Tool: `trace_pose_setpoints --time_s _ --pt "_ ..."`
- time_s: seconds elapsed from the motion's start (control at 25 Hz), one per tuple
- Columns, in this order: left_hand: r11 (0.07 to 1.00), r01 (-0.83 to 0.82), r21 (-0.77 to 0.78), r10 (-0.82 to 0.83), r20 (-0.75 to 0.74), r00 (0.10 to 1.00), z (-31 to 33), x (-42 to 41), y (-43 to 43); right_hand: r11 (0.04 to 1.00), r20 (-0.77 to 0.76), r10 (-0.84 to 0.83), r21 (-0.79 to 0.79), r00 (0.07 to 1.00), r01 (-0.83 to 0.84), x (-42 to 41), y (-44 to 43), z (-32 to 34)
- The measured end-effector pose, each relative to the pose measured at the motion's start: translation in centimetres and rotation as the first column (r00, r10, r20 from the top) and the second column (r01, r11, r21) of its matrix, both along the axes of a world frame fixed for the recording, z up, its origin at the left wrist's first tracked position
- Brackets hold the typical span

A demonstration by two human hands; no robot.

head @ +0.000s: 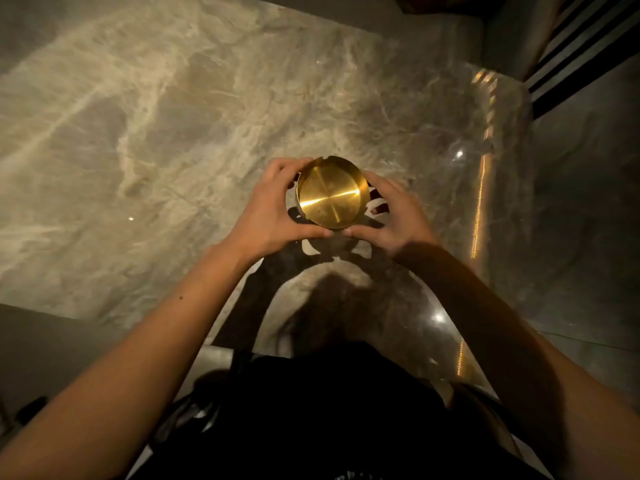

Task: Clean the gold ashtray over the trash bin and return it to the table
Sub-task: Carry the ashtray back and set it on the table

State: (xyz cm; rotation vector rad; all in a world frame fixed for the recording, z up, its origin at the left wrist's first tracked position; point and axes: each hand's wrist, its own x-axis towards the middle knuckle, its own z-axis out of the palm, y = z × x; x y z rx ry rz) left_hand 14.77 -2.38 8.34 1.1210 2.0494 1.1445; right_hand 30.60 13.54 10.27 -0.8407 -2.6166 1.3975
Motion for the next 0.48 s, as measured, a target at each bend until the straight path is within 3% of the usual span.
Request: trace_pose_setpoints --time_s 0.24,0.48 --pt "0.996 -0.088 -0.028 0.088 0.009 0.996 0.4 -3.6 -5.8 0.997 0.001 0.079 0.021 0.997 -0.079 -5.1 -4.5 0.5" --pt "0.944 -0.324 -0.066 0.321 -0.052 0.946 2.0 -4.7 -11.3 0.946 -0.067 0.324 0.014 0.944 -0.324 -10.2 -6.9 1.1"
